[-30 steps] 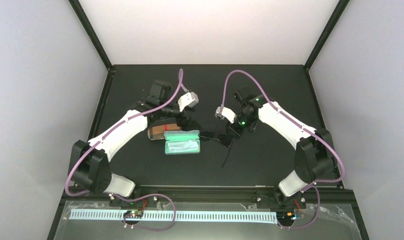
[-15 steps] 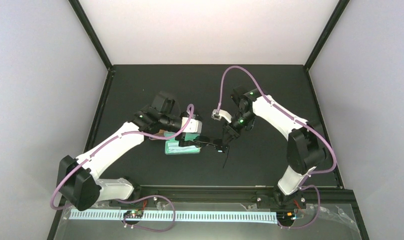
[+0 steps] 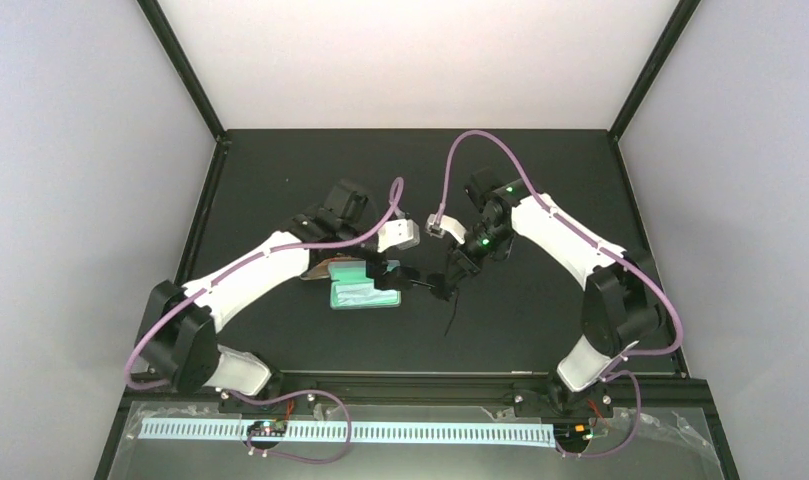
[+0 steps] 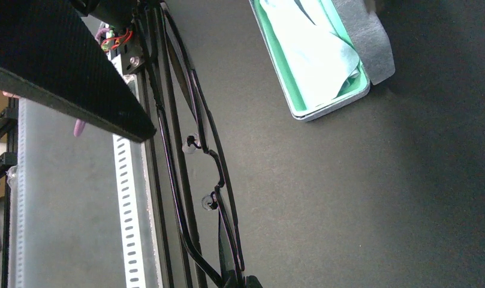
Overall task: Organize the sunglasses
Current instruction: Fold the sunglasses.
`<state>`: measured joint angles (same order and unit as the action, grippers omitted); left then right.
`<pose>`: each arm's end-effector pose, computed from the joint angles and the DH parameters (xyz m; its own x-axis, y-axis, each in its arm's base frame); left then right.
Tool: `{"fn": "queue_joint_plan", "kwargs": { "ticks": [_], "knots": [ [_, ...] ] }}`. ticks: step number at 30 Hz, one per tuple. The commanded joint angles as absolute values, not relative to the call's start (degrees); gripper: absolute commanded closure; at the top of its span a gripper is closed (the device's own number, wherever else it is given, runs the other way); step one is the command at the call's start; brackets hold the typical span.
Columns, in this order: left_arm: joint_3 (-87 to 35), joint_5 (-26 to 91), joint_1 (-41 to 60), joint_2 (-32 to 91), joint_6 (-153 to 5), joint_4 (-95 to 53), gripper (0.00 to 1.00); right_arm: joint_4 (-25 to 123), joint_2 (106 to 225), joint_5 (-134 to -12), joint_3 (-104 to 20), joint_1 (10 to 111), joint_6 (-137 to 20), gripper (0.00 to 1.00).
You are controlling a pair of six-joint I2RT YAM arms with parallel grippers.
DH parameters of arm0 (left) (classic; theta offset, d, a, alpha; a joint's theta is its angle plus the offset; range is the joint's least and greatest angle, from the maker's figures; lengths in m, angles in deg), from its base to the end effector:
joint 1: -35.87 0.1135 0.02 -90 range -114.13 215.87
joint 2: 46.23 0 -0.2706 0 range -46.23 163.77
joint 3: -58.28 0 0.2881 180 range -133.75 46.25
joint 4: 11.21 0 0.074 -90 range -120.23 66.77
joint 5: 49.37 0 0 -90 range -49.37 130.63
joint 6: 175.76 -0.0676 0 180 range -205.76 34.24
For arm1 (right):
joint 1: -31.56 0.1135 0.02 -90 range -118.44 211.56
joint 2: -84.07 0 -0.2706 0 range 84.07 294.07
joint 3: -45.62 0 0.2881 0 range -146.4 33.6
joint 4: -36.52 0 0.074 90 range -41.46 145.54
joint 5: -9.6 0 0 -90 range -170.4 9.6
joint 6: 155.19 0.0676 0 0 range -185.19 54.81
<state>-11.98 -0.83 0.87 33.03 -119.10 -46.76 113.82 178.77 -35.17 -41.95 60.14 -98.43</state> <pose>0.2553 -0.2334 0.2468 -0.0314 0.5248 -0.8506 0.9978 0.0656 0.0036 0.2755 0.2047 0.2264 -0.5132 -0.7192 -0.4685 -0.8115 0.2287 0.5378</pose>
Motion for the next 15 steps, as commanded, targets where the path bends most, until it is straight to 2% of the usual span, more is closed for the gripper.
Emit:
{"fn": "queue_joint_plan", "kwargs": {
  "ticks": [1,6,10,15],
  "knots": [
    [-17.5,-8.3,1.8,38.0,-108.5,-52.3,0.05,111.4,176.4,-35.8,-40.7,60.2,-98.2,0.99],
    [-21.7,-16.5,3.4,44.7,-104.6,-58.2,0.25,110.1,175.7,-35.7,-39.7,60.1,-98.2,0.99],
    [-22.2,-20.0,3.5,47.4,-105.1,-59.9,0.46,109.7,175.6,-35.9,-39.4,60.1,-98.0,0.99],
    [-23.2,-20.6,3.6,48.5,-108.4,-64.5,0.51,109.2,175.3,-36.9,-39.0,60.1,-97.6,0.99]
  ]
}}
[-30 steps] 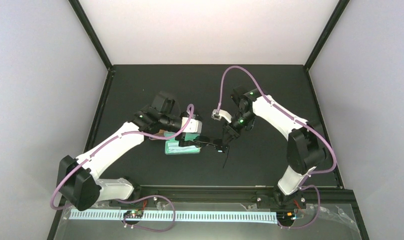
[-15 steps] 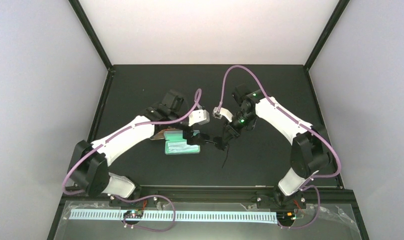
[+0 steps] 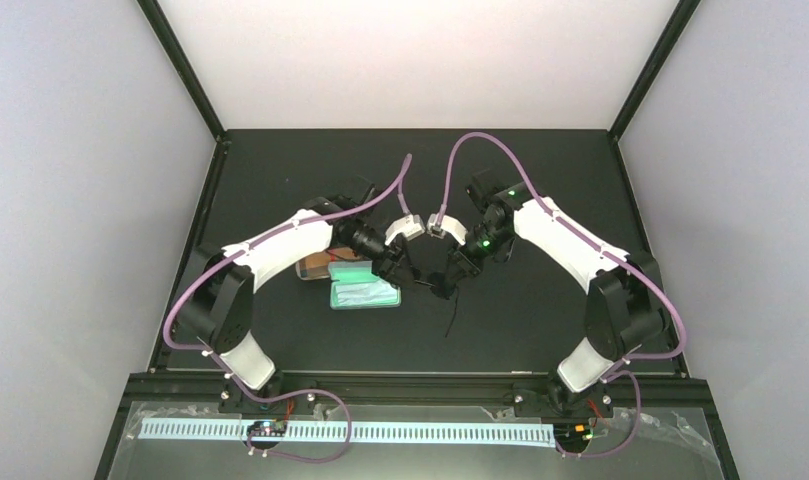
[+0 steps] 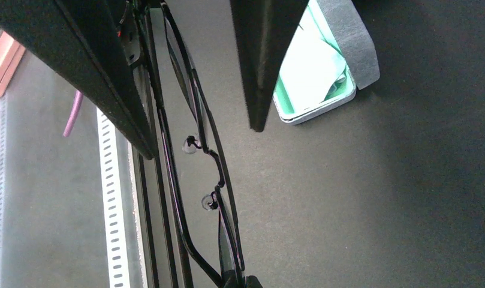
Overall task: Organize the sunglasses
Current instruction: Fold the sunglasses.
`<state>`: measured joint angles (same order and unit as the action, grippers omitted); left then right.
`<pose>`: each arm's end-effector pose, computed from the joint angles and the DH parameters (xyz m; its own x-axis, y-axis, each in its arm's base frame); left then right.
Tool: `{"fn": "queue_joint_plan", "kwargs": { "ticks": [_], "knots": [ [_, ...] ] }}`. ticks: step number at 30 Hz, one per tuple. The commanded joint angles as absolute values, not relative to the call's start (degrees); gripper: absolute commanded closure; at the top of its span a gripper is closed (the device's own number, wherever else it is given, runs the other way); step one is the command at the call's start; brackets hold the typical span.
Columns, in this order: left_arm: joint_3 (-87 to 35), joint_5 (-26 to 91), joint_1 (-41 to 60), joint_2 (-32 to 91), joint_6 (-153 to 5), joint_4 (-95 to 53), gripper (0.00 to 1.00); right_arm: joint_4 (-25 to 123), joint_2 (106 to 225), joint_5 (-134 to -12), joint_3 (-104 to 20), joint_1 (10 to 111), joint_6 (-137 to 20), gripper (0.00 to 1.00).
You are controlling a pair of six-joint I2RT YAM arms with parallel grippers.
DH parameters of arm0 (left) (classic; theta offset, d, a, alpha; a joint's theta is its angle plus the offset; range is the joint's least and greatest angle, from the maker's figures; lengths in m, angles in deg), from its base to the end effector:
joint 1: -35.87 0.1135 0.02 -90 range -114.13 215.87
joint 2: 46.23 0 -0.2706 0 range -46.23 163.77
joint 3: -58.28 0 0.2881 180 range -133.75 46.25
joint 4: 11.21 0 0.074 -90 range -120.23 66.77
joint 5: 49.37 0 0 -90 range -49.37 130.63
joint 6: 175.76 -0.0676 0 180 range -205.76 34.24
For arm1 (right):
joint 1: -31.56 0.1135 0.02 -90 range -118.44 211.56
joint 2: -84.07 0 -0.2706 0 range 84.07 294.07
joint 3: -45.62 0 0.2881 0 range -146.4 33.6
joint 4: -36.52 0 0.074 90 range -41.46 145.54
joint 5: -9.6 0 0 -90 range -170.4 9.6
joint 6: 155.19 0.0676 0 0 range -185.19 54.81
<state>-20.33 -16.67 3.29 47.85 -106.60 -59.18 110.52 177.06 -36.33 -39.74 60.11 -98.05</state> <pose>0.2781 -0.2452 0.2077 -0.4881 0.5400 -0.6857 0.8363 0.0647 -0.5444 0.2740 0.2026 0.2242 -0.4954 -0.7134 -0.4956 -0.8347 0.2329 0.4990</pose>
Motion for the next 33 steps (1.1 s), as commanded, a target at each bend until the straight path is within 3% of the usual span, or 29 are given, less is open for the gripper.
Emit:
{"fn": "queue_joint_plan", "kwargs": {
  "ticks": [1,20,33],
  "knots": [
    [-23.1,-20.8,3.6,48.4,-109.0,-65.2,0.51,109.2,175.2,-37.1,-39.0,60.1,-97.5,0.99],
    [-22.9,-21.9,4.6,48.1,-109.6,-65.7,0.79,109.8,176.8,-37.1,-39.7,60.1,-97.8,0.99],
    [-22.7,-21.8,4.7,49.0,-108.5,-65.2,0.87,110.8,178.3,-37.8,-39.9,59.7,-98.0,0.93]
  ]
}}
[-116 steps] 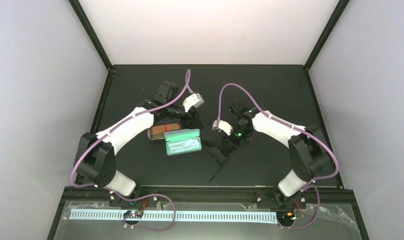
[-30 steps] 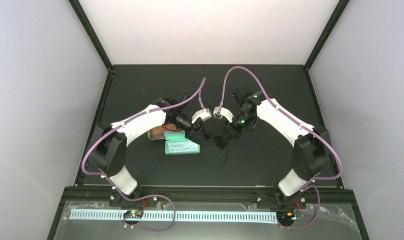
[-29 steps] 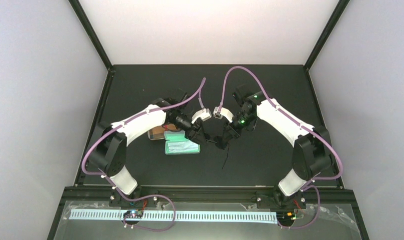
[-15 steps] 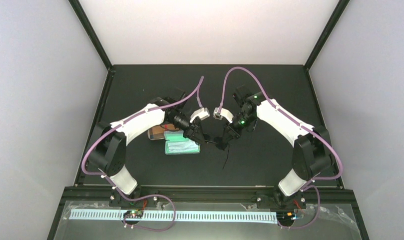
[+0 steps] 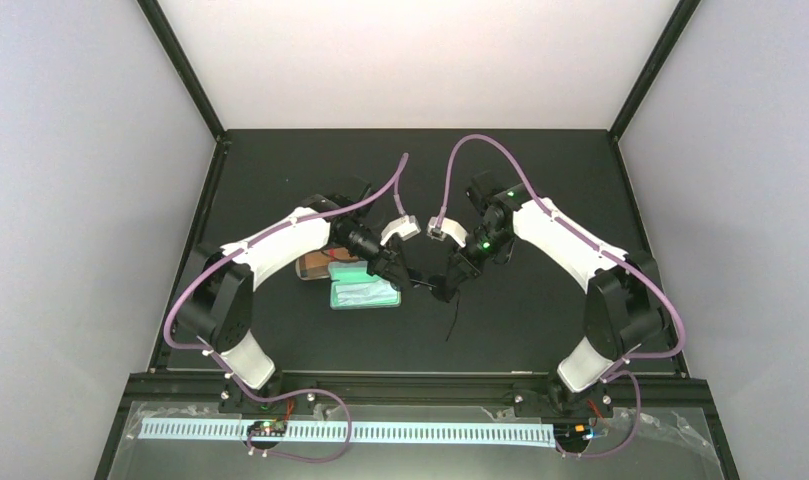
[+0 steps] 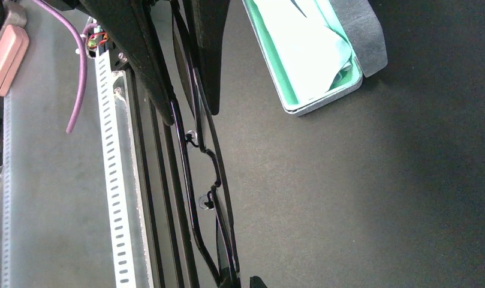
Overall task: Organize the sunglasses
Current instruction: Fold the sunglasses.
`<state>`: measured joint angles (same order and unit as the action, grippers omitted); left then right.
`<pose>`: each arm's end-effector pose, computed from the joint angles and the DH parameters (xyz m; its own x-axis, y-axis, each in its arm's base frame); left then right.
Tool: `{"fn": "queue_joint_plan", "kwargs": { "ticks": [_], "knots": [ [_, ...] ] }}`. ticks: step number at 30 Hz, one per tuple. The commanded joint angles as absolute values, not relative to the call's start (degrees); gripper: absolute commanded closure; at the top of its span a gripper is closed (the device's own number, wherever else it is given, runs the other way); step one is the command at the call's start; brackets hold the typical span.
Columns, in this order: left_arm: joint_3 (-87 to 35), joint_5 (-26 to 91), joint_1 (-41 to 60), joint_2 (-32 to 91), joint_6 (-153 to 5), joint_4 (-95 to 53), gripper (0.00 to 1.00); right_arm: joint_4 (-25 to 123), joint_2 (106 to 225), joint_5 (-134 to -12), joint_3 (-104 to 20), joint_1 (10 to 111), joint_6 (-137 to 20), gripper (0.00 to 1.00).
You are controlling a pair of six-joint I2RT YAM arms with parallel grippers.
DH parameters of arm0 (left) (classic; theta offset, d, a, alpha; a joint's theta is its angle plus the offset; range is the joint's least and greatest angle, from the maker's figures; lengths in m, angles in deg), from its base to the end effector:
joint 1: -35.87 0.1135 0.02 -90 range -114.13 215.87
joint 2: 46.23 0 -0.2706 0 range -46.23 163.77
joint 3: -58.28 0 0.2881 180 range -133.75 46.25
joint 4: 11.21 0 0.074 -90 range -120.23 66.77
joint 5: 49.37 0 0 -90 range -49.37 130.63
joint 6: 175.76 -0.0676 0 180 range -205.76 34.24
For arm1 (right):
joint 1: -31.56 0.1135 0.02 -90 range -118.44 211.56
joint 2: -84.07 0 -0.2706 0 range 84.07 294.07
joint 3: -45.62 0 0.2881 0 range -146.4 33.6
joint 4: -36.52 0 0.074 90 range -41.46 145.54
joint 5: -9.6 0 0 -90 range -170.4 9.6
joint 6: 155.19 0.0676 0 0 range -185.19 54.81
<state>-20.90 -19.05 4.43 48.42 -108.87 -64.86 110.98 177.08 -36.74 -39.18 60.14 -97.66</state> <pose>0.2751 -0.2366 0.2053 -0.5268 0.5543 -0.6444 0.7965 0.0573 -0.6019 0.2719 0.2013 0.2207 -0.5075 -0.7187 -0.4752 -0.8248 0.2457 0.5092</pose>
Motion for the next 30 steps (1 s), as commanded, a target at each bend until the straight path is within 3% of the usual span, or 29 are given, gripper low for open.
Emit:
{"fn": "queue_joint_plan", "kwargs": {
  "ticks": [1,8,20,30],
  "knots": [
    [-22.7,-21.8,4.7,49.0,-108.5,-65.2,0.87,110.9,178.3,-37.6,-40.0,59.5,-98.0,0.92],
    [-22.5,-23.4,5.3,49.7,-107.6,-64.8,0.9,113.7,179.4,-34.3,-42.0,57.7,-99.5,0.83],
    [-22.6,-23.2,5.4,50.5,-105.9,-63.6,0.91,117.7,181.3,-29.5,-47.0,56.7,-101.2,0.55],
    [-22.7,-23.8,6.5,50.7,-104.2,-63.2,0.91,120.1,180.6,-26.3,-47.0,51.6,-103.6,0.52]
  ]
}}
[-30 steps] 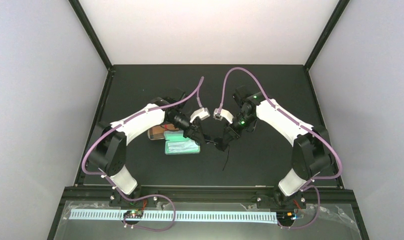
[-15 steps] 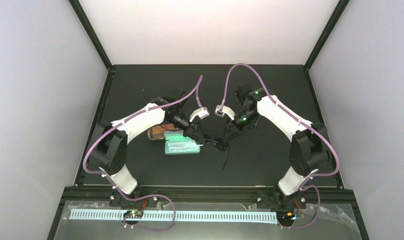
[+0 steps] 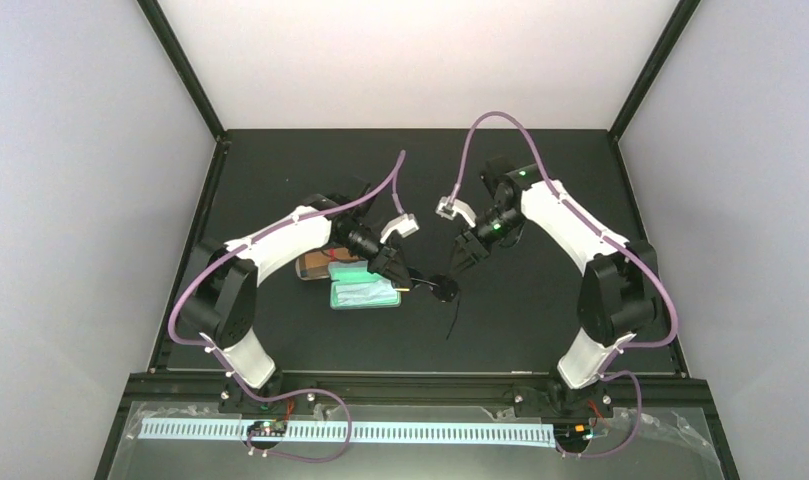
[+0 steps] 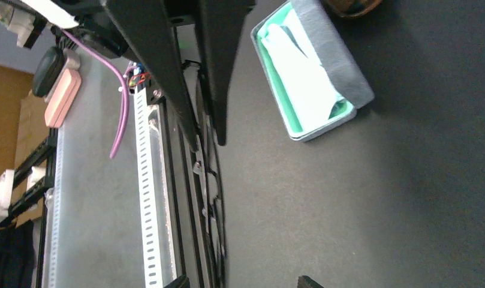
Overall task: Organize the sunglasses
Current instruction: Fold the sunglasses.
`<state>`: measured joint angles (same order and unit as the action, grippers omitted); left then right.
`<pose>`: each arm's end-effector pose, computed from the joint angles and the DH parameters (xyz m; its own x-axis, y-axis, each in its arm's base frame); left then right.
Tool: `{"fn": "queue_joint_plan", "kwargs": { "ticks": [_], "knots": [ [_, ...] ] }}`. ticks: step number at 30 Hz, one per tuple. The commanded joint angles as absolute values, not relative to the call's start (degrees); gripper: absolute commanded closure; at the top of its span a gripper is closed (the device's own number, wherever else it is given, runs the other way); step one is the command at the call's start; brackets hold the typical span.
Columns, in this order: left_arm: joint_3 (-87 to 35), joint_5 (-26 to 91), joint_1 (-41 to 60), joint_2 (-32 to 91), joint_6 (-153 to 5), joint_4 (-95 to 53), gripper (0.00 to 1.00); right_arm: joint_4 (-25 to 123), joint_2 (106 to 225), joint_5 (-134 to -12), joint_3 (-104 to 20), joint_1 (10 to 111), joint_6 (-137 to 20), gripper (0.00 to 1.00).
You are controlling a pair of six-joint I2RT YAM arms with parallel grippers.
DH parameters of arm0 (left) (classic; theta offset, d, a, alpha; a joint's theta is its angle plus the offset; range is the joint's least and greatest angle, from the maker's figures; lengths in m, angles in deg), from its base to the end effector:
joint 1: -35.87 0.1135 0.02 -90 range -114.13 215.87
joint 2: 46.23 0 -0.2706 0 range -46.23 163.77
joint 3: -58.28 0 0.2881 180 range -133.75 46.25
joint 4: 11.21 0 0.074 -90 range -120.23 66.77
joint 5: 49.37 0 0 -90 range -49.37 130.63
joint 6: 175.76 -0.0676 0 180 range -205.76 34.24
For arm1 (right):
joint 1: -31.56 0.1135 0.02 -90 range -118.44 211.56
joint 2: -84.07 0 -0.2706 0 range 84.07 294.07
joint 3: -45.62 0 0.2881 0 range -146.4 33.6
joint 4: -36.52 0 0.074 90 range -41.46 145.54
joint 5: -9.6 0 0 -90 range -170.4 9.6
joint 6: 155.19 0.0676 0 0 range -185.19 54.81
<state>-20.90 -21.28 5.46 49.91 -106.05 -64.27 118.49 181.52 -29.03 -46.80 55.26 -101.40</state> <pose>0.2809 -0.2340 0.1990 -0.5874 0.5341 -0.6080 0.7485 0.0728 -0.6592 0.2976 0.1883 0.2405 -0.5674 -0.6519 -0.5031 -0.7729 0.2108 0.5985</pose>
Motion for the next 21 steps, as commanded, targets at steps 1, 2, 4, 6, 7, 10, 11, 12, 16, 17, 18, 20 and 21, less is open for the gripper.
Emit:
{"fn": "queue_joint_plan", "kwargs": {
  "ticks": [1,2,4,6,7,10,11,12,16,17,18,20,21],
  "knots": [
    [-22.7,-24.1,6.7,50.6,-103.7,-62.9,0.91,120.4,180.1,-26.0,-46.6,50.7,-104.3,0.52],
    [-22.7,-24.6,7.0,50.6,-103.3,-62.6,0.91,120.7,179.6,-25.5,-45.9,49.5,-105.0,0.52],
    [-22.7,-25.5,7.4,50.6,-102.6,-62.2,0.91,121.6,178.6,-24.8,-44.4,47.6,-106.8,0.51],
    [-22.7,-26.3,7.7,50.8,-101.9,-61.9,0.91,123.3,177.6,-24.5,-43.0,46.3,-110.2,0.51],
    [-22.7,-26.8,7.9,50.8,-101.7,-61.7,0.91,124.0,177.0,-24.6,-42.1,45.7,-111.5,0.51],
    [-22.9,-27.8,8.2,51.2,-101.1,-61.3,0.91,123.8,174.9,-25.4,-38.4,45.6,-114.2,0.5],
    [-23.0,-28.0,8.2,51.4,-100.9,-61.3,0.91,123.1,174.2,-25.6,-37.0,45.6,-114.4,0.5],
    [-23.1,-28.3,8.2,51.5,-100.8,-61.4,0.91,122.8,173.7,-25.4,-36.3,45.7,-114.8,0.49],
    [-23.4,-29.3,8.2,52.0,-100.1,-60.9,0.9,122.8,173.9,-23.5,-37.0,46.0,-115.5,0.47],
    [-23.4,-29.5,8.2,52.1,-99.9,-60.9,0.9,122.7,174.1,-23.4,-37.4,46.4,-115.2,0.47],
    [-23.5,-29.7,8.2,52.3,-99.9,-60.9,0.9,122.6,174.4,-23.4,-37.9,47.0,-115.0,0.47],
    [-23.6,-29.9,8.2,52.4,-99.8,-60.9,0.9,122.0,175.0,-23.7,-38.7,48.1,-114.3,0.47],
    [-23.6,-30.0,8.2,52.4,-99.9,-60.9,0.9,122.0,175.5,-23.8,-39.0,48.7,-114.2,0.47]
  ]
}}
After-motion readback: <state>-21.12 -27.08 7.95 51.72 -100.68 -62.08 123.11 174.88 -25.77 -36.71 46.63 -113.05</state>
